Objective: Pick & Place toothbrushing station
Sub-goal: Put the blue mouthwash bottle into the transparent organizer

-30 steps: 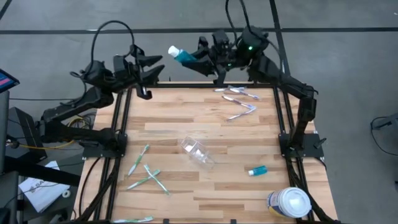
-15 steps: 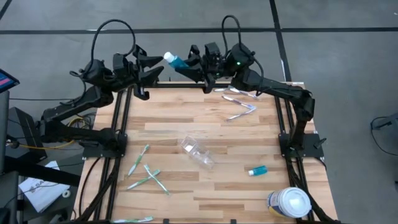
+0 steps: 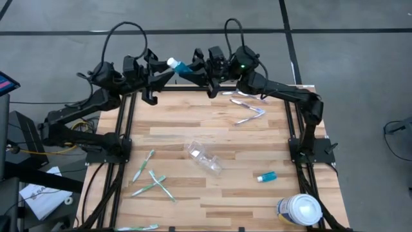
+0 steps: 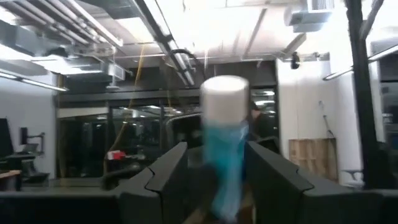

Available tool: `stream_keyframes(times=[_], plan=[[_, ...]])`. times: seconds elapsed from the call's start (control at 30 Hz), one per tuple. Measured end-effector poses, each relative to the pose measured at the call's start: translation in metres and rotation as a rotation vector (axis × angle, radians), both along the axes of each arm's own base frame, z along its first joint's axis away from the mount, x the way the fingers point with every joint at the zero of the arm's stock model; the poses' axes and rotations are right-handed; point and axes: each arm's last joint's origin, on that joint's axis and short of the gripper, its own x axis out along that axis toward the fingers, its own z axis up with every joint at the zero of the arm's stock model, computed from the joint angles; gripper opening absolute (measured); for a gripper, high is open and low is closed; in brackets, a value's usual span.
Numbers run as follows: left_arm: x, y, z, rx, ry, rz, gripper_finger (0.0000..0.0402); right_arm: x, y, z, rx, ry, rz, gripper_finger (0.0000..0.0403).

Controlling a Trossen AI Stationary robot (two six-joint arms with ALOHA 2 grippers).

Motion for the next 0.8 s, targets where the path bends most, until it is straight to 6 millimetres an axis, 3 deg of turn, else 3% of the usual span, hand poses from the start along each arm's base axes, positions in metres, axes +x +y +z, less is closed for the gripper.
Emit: stream_keyframes(times=[0.8], plan=[[0.0014,-0.0032,0.0022,-0.004,-0.035,-0.009,0.0149,0.0061,0.0008,-0.0096,-0.007,0.056,0.039,0.0062]])
